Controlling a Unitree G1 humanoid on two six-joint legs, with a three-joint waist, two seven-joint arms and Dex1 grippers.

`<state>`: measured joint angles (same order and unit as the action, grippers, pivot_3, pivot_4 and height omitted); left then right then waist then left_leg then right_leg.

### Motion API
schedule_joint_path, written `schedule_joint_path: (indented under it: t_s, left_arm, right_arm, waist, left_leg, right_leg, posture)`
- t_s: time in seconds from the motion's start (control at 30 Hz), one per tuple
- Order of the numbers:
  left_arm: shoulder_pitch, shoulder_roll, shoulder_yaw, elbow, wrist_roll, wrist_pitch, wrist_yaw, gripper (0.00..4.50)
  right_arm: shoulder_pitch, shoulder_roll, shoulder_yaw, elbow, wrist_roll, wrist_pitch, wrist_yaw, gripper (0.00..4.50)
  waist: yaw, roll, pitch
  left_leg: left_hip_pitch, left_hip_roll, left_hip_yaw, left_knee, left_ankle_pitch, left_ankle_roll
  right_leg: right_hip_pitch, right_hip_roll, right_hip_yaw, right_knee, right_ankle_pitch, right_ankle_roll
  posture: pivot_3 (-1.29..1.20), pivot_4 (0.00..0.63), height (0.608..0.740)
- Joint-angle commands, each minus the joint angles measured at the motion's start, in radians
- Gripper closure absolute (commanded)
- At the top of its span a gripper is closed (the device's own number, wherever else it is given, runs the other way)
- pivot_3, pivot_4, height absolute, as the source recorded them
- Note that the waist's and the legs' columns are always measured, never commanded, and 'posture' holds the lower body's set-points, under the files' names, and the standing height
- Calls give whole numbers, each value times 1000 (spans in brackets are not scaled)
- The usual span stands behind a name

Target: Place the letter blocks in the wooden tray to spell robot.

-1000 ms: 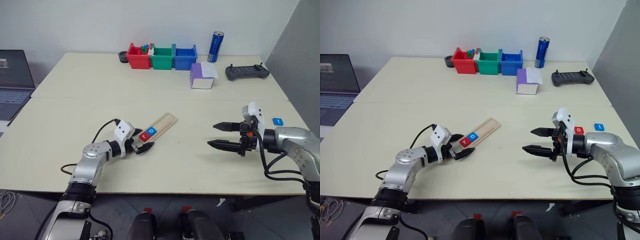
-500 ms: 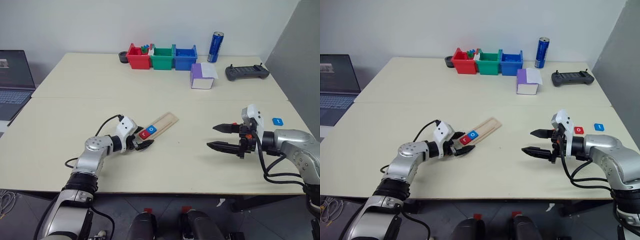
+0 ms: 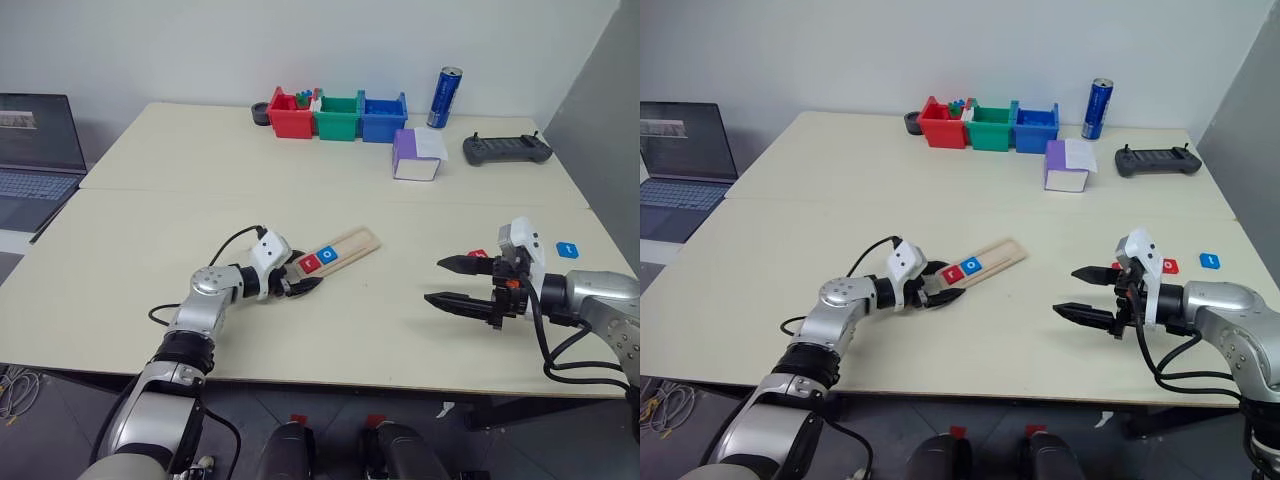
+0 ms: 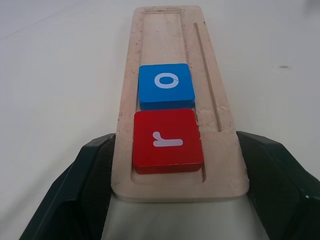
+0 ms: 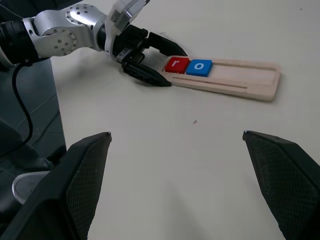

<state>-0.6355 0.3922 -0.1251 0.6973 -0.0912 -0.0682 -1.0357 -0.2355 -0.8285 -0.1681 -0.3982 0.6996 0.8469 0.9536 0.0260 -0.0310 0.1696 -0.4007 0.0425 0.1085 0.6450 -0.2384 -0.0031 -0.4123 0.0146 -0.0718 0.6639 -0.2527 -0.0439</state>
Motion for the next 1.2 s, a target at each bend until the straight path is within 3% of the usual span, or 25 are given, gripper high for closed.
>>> schedule_joint_path:
  t_s: [0.03, 0.27, 0.57, 1.2]
  left_arm:
    - [-28, -35, -79, 53, 37, -69, -111, 1119]
    - [-100, -71, -133, 136, 67, -126, -245, 1119]
    - [-155, -85, -114, 180, 47, -160, -346, 1119]
    - [-156, -70, -109, 169, 71, -129, -350, 1119]
  right_arm:
    - [26, -23, -46, -59, 31, 5, -9, 0]
    - [91, -42, -87, -113, 54, 13, -29, 0]
    - [150, -50, -118, -157, 70, 17, -51, 0]
    - [129, -41, -83, -143, 62, 0, -68, 0]
  waist:
    - [0, 0, 0]
    - [-2, 0, 0]
    - [-4, -1, 1]
    - [-7, -2, 1]
  left_leg:
    - [0, 0, 0, 0, 0, 0]
    - [0, -1, 1, 0, -1, 2]
    - [0, -1, 1, 0, -2, 3]
    - [0, -1, 1, 0, -2, 3]
  right_leg:
    - [0, 0, 0, 0, 0, 0]
    - [0, 0, 1, -1, 0, 0]
    - [0, 0, 1, -1, 0, 0]
    - [0, 0, 1, -1, 0, 0]
  posture:
    - [0, 150, 740]
    - [0, 150, 740]
    - [0, 150, 740]
    - [0, 150, 740]
